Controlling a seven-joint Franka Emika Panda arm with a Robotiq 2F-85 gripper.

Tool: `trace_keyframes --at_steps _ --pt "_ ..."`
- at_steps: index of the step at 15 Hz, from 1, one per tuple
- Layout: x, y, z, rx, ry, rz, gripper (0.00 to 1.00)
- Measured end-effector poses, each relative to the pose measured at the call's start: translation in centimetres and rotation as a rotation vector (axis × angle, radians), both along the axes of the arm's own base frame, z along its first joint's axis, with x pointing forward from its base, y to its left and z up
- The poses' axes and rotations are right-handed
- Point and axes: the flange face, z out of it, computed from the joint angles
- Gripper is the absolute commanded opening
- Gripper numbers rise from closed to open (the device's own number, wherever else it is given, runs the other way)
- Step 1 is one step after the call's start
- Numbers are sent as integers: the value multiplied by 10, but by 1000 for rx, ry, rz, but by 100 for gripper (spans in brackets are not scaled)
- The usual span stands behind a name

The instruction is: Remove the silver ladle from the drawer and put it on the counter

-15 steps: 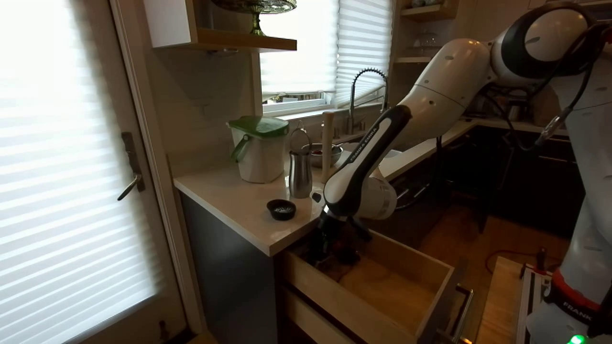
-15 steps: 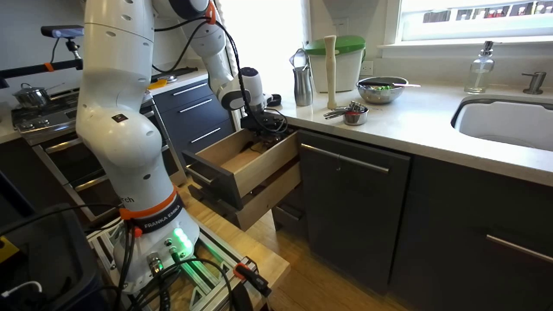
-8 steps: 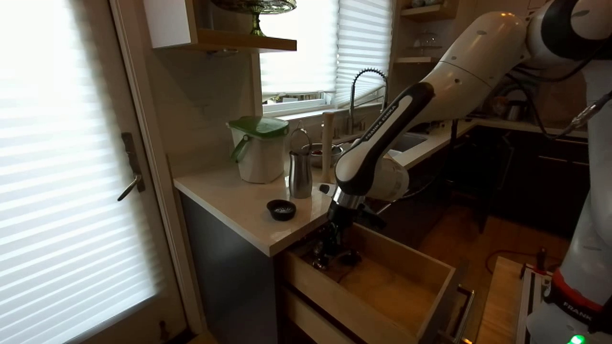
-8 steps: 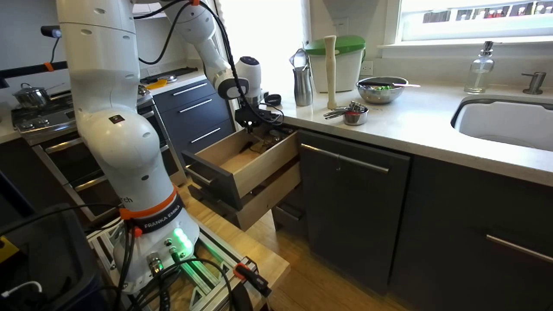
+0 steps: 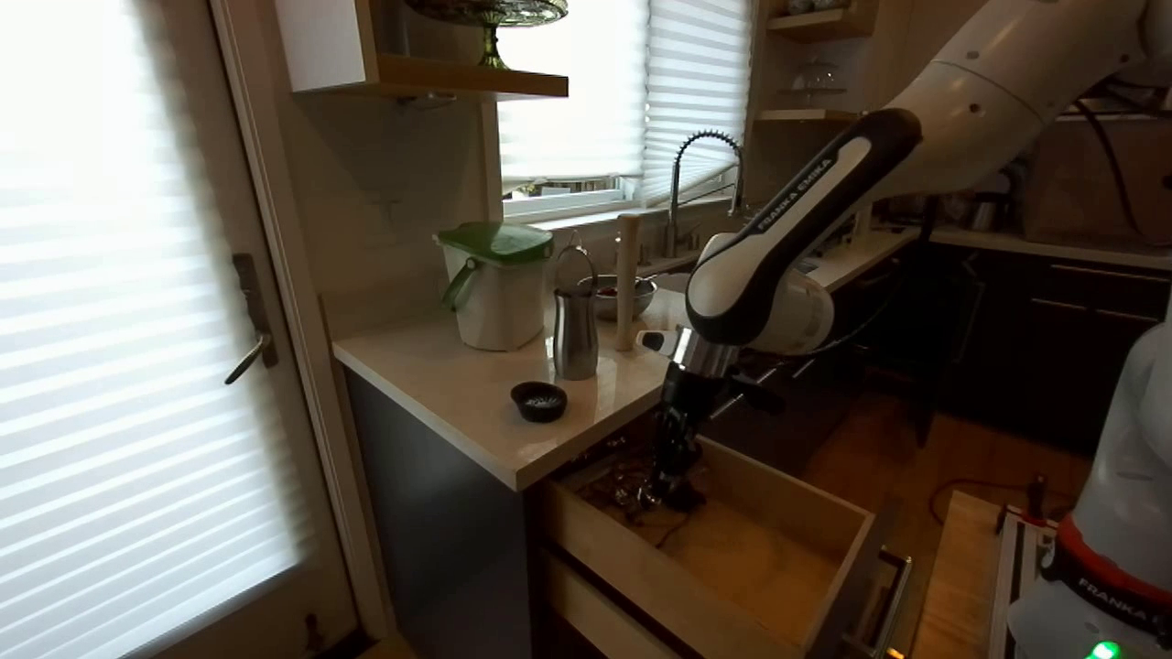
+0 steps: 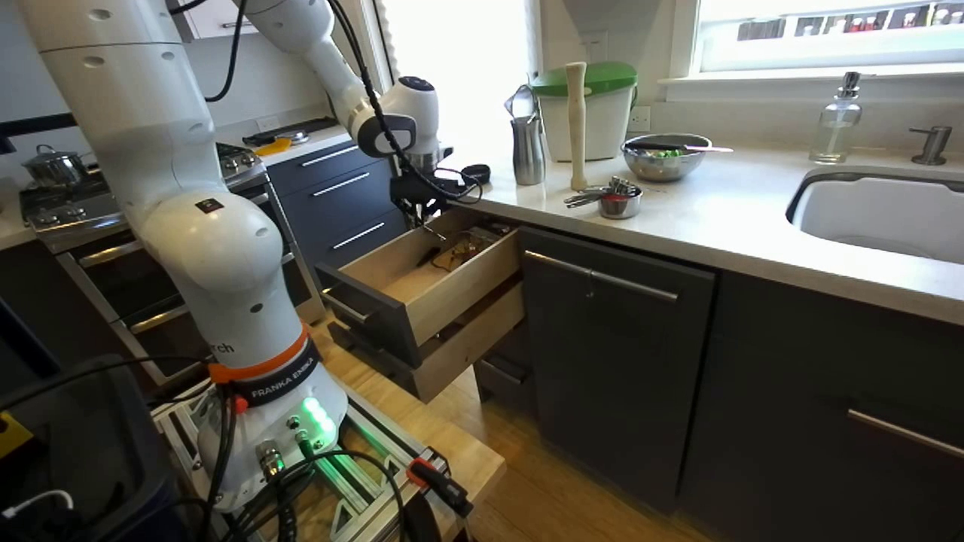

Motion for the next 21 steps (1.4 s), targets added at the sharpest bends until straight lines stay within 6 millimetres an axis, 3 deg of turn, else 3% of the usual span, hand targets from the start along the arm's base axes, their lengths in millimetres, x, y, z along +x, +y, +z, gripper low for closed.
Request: trace_keyframes --at_steps 4,10,17,21 --pt "-14 -10 23 -14 -40 -27 3" --pt "-18 -14 25 8 -57 -47 3" --pt "2 -1 48 301 -199 -74 3" --pt "4 2 34 472 -257 -97 3"
